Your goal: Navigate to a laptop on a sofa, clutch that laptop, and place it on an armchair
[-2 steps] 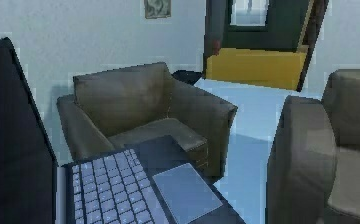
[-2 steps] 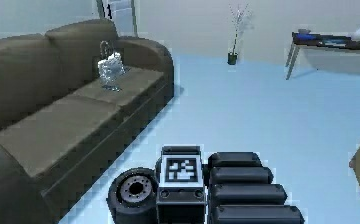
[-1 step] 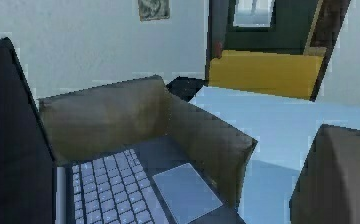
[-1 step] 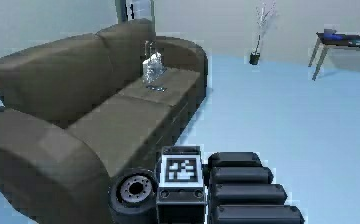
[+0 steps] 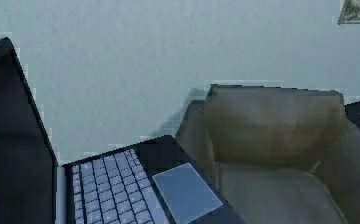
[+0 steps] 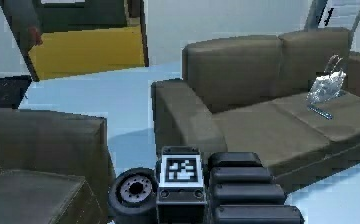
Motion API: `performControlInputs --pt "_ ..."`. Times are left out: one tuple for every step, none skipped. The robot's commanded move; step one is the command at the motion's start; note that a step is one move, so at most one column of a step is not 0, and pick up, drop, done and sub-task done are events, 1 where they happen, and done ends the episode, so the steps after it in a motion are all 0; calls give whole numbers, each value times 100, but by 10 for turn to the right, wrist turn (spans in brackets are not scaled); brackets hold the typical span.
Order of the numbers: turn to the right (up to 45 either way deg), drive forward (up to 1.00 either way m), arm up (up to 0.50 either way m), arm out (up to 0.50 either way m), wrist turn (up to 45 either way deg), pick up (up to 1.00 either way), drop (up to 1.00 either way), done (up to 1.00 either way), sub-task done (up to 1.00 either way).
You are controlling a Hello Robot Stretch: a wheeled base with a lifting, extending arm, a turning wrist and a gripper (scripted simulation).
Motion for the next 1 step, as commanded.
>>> performControlInputs --pt "-450 0 0 0 0 0 0 0 0"
